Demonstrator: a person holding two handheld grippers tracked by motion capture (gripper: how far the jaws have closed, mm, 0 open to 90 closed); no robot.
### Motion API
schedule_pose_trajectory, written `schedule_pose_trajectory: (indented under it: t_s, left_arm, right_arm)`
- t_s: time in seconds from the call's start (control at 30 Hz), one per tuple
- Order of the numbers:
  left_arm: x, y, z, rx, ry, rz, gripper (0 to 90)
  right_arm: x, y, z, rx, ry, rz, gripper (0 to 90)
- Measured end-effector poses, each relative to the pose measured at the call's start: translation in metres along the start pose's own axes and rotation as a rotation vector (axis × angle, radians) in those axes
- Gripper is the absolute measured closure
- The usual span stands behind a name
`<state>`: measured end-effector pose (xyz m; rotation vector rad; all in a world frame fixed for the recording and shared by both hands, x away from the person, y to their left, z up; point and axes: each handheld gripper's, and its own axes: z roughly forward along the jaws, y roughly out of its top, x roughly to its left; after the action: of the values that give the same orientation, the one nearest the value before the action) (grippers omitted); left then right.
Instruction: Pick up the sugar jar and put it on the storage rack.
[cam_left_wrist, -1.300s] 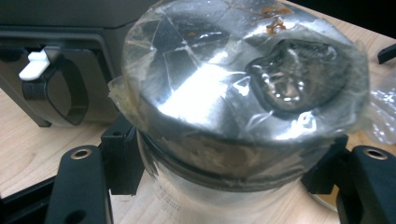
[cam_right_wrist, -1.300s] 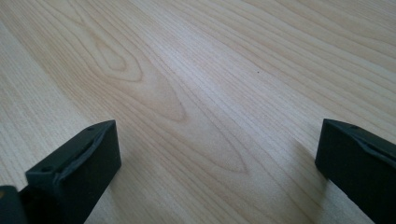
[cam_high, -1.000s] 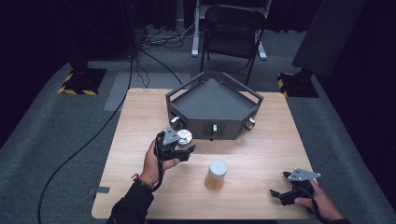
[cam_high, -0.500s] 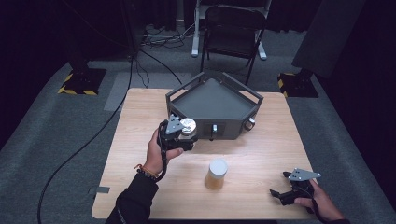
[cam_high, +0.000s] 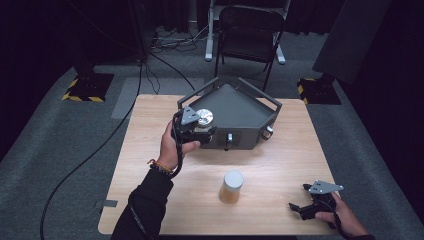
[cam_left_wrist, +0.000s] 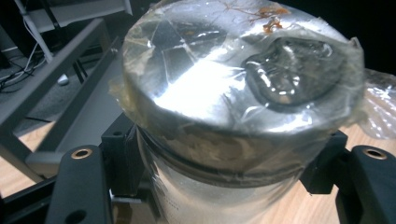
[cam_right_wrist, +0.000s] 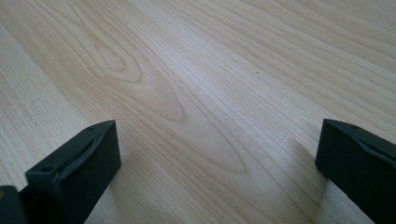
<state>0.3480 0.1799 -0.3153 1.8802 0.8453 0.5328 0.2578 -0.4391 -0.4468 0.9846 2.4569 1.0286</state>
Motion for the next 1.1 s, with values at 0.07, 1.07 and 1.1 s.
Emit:
schedule_pose_trajectory:
  t_s: [0.07,1.07,1.1]
  left_arm:
    - [0.001,0.004,0.003,-0.002,0.006,-0.003,30.6]
    - [0.007,0.041,0.064,-0.016,0.113,-0.041,30.6]
    - [0.008,0.042,0.065,-0.014,0.114,-0.042,30.6]
  right_arm:
    - [0.0,0.0,0.0,0.0,0.0,0.0,0.0]
    - [0.0,0.0,0.0,-0.001,0.0,0.0,0.0]
    - [0.0,0.0,0.0,-0.001,0.0,0.001,0.0]
